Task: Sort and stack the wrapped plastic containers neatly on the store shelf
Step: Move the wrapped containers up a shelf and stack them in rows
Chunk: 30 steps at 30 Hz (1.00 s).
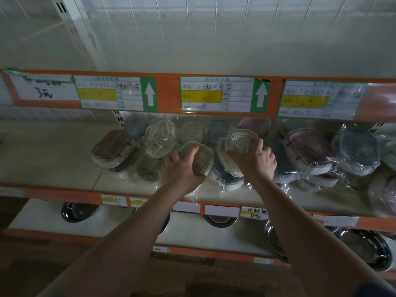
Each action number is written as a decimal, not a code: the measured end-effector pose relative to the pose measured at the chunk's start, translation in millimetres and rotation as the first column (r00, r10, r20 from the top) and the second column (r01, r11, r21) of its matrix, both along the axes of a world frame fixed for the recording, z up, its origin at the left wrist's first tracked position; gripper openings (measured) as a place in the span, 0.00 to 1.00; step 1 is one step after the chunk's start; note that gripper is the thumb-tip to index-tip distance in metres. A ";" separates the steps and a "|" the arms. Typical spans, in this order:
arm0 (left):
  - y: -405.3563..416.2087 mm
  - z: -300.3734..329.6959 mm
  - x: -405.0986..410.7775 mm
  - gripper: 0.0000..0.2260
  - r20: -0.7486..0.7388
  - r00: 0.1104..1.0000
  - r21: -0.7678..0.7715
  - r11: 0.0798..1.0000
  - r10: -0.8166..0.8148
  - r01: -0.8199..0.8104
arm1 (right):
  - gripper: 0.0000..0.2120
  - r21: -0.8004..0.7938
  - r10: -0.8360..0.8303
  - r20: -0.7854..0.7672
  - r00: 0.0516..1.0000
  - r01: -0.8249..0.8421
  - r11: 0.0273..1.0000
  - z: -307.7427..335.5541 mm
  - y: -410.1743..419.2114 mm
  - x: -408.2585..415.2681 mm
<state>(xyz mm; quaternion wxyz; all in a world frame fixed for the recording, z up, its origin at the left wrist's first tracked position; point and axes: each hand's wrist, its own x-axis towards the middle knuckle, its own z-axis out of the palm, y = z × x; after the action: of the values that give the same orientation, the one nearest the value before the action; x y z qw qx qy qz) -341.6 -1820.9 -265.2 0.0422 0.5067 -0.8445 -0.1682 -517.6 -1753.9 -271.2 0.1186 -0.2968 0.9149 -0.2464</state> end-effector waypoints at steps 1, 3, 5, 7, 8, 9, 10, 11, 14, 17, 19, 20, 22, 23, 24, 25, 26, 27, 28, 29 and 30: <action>0.2 -0.3 -0.1 0.38 -0.004 1.000 -0.001 1.000 0.002 -0.002 | 0.41 -0.018 -0.006 0.001 1.000 0.006 1.000 0.0 -1.1 1.1; 1.6 0.9 0.3 0.38 -0.012 1.000 0.002 1.000 0.014 -0.014 | 0.38 -0.041 -0.001 0.007 1.000 0.002 0.999 0.5 -0.4 5.2; 6.1 4.4 2.0 0.38 -0.021 1.000 -0.015 1.000 0.020 -0.021 | 0.37 -0.051 0.033 0.000 0.999 -0.033 0.998 0.7 4.3 8.9; 15.1 7.7 7.4 0.38 -0.037 0.999 -0.061 0.998 0.009 -0.012 | 0.34 -0.073 0.081 -0.009 0.997 -0.081 0.994 3.4 16.3 11.1; 20.8 9.0 11.8 0.38 -0.052 0.999 -0.083 0.997 0.002 -0.006 | 0.32 -0.085 0.106 -0.010 0.994 -0.107 0.991 5.3 24.3 11.8; 26.4 10.1 17.1 0.38 -0.067 0.998 -0.092 0.996 -0.002 -0.004 | 0.30 -0.097 0.134 -0.011 0.991 -0.134 0.986 6.9 33.0 12.3; 32.2 11.2 22.9 0.38 -0.079 0.997 -0.091 0.996 0.000 -0.007 | 0.29 -0.106 0.161 -0.017 0.987 -0.162 0.981 8.7 42.4 12.9; 37.7 12.2 29.0 0.39 -0.084 0.996 -0.087 0.996 0.003 -0.010 | 0.28 -0.117 0.186 -0.024 0.982 -0.187 0.975 10.2 51.5 13.5; 53.0 19.7 45.9 0.40 -0.090 0.996 -0.062 0.998 -0.011 0.006 | 0.27 -0.138 0.238 -0.028 0.971 -0.239 0.961 17.6 77.4 14.1; 65.4 30.9 62.3 0.41 -0.096 0.995 -0.034 0.999 -0.021 0.018 | 0.28 -0.129 0.293 -0.045 0.955 -0.296 0.946 27.9 103.8 14.2; 73.3 41.9 71.8 0.41 -0.095 0.995 -0.028 0.999 -0.033 0.030 | 0.29 -0.123 0.316 -0.078 0.946 -0.324 0.938 36.9 121.2 16.5; 76.7 48.2 76.4 0.41 -0.090 0.995 -0.027 0.999 -0.041 0.039 | 0.29 -0.126 0.317 -0.084 0.945 -0.325 0.937 41.9 129.1 19.2; 82.3 61.2 85.8 0.42 -0.083 0.995 -0.034 0.998 -0.059 0.056 | 0.33 -0.126 0.313 -0.105 0.944 -0.325 0.937 53.2 142.6 26.2; 85.0 67.4 90.7 0.42 -0.081 0.994 -0.036 0.997 -0.069 0.066 | 0.33 -0.129 0.314 -0.115 0.942 -0.328 0.936 58.1 149.2 30.1; 88.2 73.8 96.0 0.42 -0.080 0.993 -0.041 0.996 -0.082 0.079 | 0.32 -0.129 0.315 -0.120 0.941 -0.329 0.935 63.8 155.7 34.5; 91.7 80.1 102.1 0.42 -0.079 0.992 -0.044 0.995 -0.096 0.092 | 0.30 -0.128 0.316 -0.122 0.941 -0.330 0.935 69.7 162.5 39.5; 95.7 86.4 109.0 0.42 -0.077 0.991 -0.049 0.993 -0.110 0.107 | 0.29 -0.126 0.316 -0.127 0.940 -0.331 0.935 75.7 169.6 45.4; 100.2 92.8 117.5 0.43 -0.075 0.990 -0.054 0.991 -0.123 0.119 | 0.28 -0.125 0.315 -0.135 0.939 -0.332 0.935 81.8 176.8 52.1; 105.3 99.8 127.1 0.43 -0.074 0.988 -0.062 0.989 -0.135 0.131 | 0.28 -0.124 0.311 -0.144 0.939 -0.329 0.936 89.1 184.1 60.0; 110.5 106.6 137.9 0.42 -0.074 0.986 -0.070 0.987 -0.147 0.141 | 0.28 -0.125 0.309 -0.157 0.938 -0.330 0.936 96.7 191.0 68.4; 116.5 114.1 149.8 0.42 -0.078 0.984 -0.080 0.985 -0.159 0.153 | 0.29 -0.124 0.311 -0.167 0.936 -0.333 0.935 104.4 198.0 77.5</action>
<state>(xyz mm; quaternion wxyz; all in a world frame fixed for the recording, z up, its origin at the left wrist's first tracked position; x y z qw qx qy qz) -191.7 -1704.4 -151.0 0.0829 0.4294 -0.8848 -0.1608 -440.1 -1556.0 -166.7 0.0678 -0.4680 0.8388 -0.2698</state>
